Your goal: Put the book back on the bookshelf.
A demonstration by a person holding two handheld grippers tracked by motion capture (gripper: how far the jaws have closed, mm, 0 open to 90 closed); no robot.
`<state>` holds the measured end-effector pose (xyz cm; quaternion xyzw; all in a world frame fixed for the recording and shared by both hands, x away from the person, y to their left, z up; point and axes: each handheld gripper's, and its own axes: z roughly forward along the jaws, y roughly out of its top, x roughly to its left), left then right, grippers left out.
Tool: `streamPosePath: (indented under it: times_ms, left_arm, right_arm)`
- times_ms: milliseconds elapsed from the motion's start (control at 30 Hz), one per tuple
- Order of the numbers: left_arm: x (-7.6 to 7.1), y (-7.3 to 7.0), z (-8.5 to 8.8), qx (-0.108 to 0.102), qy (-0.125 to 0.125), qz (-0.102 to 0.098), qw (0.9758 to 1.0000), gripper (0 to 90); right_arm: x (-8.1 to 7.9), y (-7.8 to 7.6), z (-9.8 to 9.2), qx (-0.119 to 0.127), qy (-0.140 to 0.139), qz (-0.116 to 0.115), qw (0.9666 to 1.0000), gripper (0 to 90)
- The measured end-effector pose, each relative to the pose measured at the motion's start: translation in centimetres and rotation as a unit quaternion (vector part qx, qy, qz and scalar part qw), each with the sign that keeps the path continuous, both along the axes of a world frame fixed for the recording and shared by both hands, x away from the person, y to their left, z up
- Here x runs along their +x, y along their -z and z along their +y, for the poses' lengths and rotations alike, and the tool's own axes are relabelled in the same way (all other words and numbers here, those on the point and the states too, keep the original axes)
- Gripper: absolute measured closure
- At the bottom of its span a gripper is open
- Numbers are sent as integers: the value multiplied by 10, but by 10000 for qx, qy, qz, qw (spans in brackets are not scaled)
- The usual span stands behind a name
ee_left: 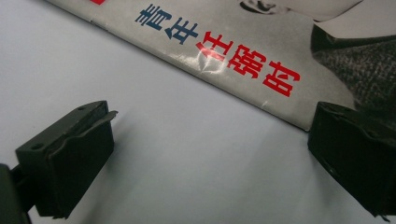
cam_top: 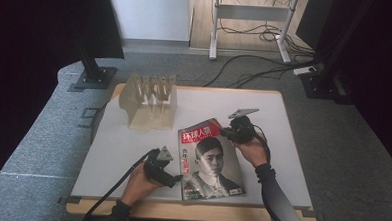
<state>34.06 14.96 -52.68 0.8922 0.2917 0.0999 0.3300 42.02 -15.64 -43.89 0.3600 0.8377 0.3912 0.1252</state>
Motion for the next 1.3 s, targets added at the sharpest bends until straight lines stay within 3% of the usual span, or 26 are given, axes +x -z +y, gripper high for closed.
streamPosePath:
  times_ms: [100,133,167,233,567,700,900,1133,1300]
  left_arm:
    - [3,-3,3,-79,-2,95,9999,40]
    - [5,-4,5,-205,30,183,9996,54]
    - [9,-7,7,-568,78,359,9977,113]
    - [10,-8,7,-641,100,372,9972,133]
    - [27,-12,-10,-505,478,478,9964,146]
    - [31,-11,-15,-715,691,609,9932,165]
    - [37,-10,-23,-767,923,769,9898,186]
    - [39,-12,-25,-799,1049,942,9868,280]
    - [44,-18,-20,-933,1033,1042,9848,437]
  right_arm:
    - [-6,-10,4,-38,-77,-134,9999,866]
    - [-7,-13,4,-48,-104,-176,9998,867]
    - [-10,-19,5,-40,-145,-247,9996,867]
    - [-11,-21,6,-45,-168,-289,9994,867]
    - [-25,-43,4,17,-308,-574,9979,867]
    - [-30,-51,1,74,-337,-666,9972,867]
    - [-34,-58,0,129,-422,-764,9961,867]
    - [-37,-61,2,132,-523,-820,9952,867]
    - [-39,-66,0,248,-609,-849,9942,867]
